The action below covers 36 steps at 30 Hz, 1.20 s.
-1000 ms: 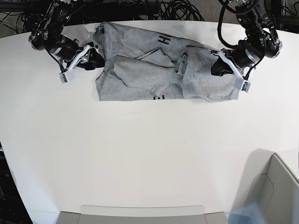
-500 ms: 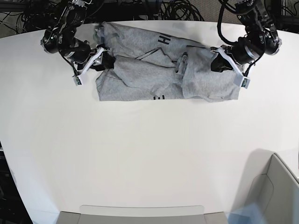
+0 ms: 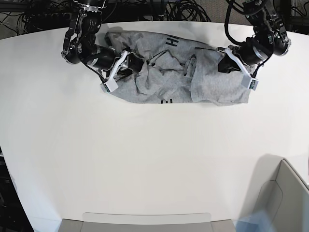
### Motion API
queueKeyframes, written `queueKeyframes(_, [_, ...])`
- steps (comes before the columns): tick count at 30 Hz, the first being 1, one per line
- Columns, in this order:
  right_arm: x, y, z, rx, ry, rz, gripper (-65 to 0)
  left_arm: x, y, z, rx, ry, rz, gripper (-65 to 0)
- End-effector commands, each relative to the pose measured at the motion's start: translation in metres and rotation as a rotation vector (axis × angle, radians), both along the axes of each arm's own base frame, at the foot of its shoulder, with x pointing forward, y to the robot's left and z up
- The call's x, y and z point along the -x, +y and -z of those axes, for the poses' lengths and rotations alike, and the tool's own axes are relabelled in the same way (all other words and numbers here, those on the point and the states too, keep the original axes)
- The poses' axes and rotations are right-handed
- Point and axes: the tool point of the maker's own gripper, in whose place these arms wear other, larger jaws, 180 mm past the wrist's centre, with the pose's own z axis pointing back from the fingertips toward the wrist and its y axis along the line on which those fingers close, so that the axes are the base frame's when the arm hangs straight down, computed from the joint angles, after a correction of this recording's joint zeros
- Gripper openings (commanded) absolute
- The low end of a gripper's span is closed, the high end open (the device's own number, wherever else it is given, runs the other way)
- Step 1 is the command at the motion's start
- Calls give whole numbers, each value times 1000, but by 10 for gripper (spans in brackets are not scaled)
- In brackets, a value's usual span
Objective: Fold the T-shirt properly
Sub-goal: 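Grasp the strip end with the right gripper and pull it inward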
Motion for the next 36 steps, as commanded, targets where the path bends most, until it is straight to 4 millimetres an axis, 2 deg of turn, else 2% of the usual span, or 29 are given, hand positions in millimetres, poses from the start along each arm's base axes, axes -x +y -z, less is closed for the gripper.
queueKeyframes(1, [3,1,4,41,9,-45,-417,-6,2,-9,-2,-38,0,-628])
queueKeyframes(3, [-2,4,2,37,-1,-56,-485,-6,2,-8,-2,-37,0,-628])
queueKeyframes(6, [-10,10,0,39,-15,-80,-641,-6,2,-8,-2,-37,0,-628])
queueKeyframes(7, [-13,10,-2,39,-22,-82,-650,-6,2,-8,-2,-37,0,-628])
queueKeyframes(11, [-24,2,-7,59,-51,-82,-650,-6,3,-8,-3,-37,1,-628])
queueKeyframes(16, [-43,-28,-13,131,-97,-80,-650,-6,3,-8,-3,-37,1,-628])
queueKeyframes(23, [-73,-112,-29,194,-127,133,-650,-4,3,-8,-3,-34,1,-628])
queueKeyframes(27, [-79,-149,-37,264,-146,171,-650,1,3,-5,-3,-20,1,-628])
queueKeyframes(31, [-87,-186,-48,304,-123,280,-650,1,3,-5,-3,-18,1,-628])
queueKeyframes(34, [-91,-194,-56,322,-134,301,-650,2,3,-4,-3,-17,1,-628])
queueKeyframes(36, [-93,-192,-68,341,-174,292,-650,6,4,-2,-6,-5,2,-628])
